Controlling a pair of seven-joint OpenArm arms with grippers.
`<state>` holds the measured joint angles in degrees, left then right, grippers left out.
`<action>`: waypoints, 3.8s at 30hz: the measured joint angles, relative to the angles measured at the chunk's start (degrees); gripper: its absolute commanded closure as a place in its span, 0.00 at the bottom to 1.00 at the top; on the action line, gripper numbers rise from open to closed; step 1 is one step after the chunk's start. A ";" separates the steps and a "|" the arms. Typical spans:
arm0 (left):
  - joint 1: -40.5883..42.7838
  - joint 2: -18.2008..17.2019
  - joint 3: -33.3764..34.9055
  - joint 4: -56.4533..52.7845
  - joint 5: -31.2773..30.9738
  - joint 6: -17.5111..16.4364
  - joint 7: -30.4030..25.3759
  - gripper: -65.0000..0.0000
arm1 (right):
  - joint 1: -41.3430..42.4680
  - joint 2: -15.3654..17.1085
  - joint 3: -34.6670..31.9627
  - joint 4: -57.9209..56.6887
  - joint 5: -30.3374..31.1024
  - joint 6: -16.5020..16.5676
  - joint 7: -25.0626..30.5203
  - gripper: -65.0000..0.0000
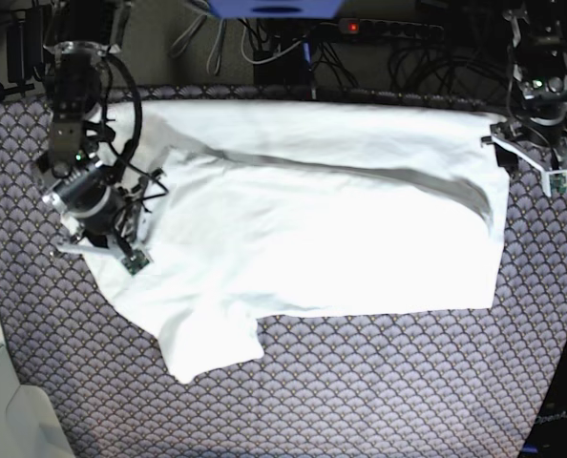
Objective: Fold the T-shirt properly
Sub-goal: 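Grasp the sleeve fabric with the right gripper and drag it inward, then lift the right gripper's fabric and fold it over the shirt body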
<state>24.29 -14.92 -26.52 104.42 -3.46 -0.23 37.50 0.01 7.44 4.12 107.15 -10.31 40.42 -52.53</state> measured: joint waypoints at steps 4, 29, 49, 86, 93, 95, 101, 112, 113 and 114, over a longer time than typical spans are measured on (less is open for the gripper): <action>0.15 0.02 -0.02 0.00 0.00 0.00 0.02 0.30 | 2.40 -0.02 -3.13 -0.17 0.17 0.02 -1.73 1.00; 0.63 -0.11 -0.13 0.00 0.00 0.00 0.00 0.30 | 9.60 -1.79 -4.83 -12.55 -0.13 0.02 -2.12 1.00; 0.61 0.02 -0.11 0.02 -0.04 0.00 0.00 0.30 | 10.47 -1.44 -5.05 -8.46 -1.33 -0.02 -8.98 0.49; 0.28 0.00 -0.09 0.15 0.00 0.00 -0.42 0.30 | -4.63 -3.39 -6.78 -5.90 -1.25 -0.15 -4.26 1.00; 0.63 0.00 -0.02 1.55 -0.02 0.02 0.02 0.30 | 4.55 -4.48 -9.20 -6.19 -1.51 -0.17 -3.63 1.00; 0.63 0.17 0.02 2.23 -0.17 0.02 0.02 0.30 | 6.88 -4.26 -8.63 -5.90 -0.92 -0.17 -3.52 1.00; 1.88 0.17 0.04 4.37 -0.26 0.02 -0.39 0.30 | 3.10 -0.46 -3.65 -0.98 -1.92 -0.17 -7.37 1.00; 0.35 0.17 0.04 4.31 -0.11 0.00 -0.37 0.30 | -13.07 -3.21 -3.72 2.36 -1.22 -0.17 -4.92 1.00; 0.07 0.22 0.04 4.31 -0.15 -0.04 -0.35 0.30 | -13.55 -3.69 -4.04 2.36 -0.98 -0.15 -3.82 1.00; -0.04 0.17 0.04 4.31 -0.24 -0.09 -0.37 0.30 | -13.86 -4.17 -4.02 2.34 -0.94 -0.17 -3.28 1.00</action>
<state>24.25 -14.74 -26.48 108.73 -3.70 -0.32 37.12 -13.85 3.27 0.10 109.49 -11.25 40.25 -55.81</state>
